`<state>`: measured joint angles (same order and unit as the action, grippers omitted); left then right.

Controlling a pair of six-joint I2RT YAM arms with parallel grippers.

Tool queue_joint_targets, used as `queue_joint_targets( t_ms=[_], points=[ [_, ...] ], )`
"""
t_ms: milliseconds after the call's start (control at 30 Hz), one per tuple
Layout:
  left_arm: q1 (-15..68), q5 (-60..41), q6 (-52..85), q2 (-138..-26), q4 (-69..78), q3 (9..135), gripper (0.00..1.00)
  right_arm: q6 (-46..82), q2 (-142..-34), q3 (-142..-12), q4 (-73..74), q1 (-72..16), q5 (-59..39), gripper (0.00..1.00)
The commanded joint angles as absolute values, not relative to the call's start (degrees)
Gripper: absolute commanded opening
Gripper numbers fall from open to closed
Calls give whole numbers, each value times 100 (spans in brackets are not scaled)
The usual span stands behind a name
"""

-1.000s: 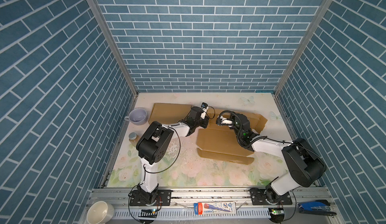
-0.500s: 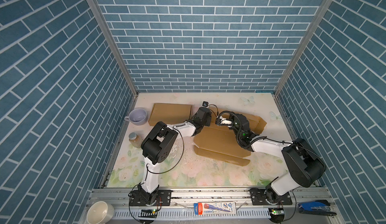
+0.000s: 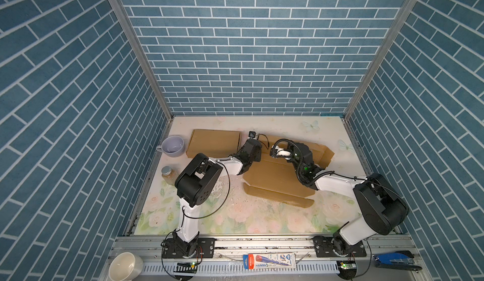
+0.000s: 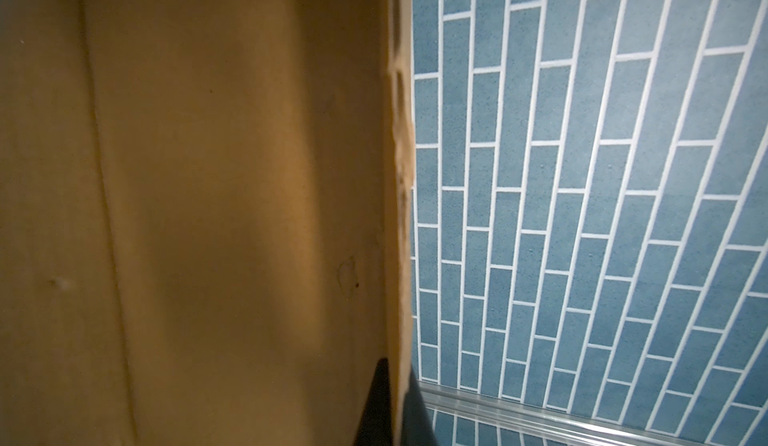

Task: Fold the paper box

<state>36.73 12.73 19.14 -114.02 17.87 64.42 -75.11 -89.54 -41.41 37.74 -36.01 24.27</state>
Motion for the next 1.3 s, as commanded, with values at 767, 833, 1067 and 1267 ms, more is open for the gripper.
queue_joint_targets(
  t_ms=[767, 833, 1067, 1267],
  points=[
    [3615, 1537, 2310, -11663, 2570, 6157, 0, -6442, -8665, -4492, 2528, -3614, 2008, 35],
    [3605, 1599, 2429, -11565, 2865, 5928, 0, -5948, -8442, -4558, 1934, -3608, 1727, 49],
    [3612, 1784, 2707, -11341, 3668, 5352, 0, -3865, -7607, -4939, -69, -3551, 469, 68],
    [3624, 1823, 2657, -11327, 3945, 5148, 0, -1771, -7144, -5349, -888, -3201, -272, 64]
  ],
)
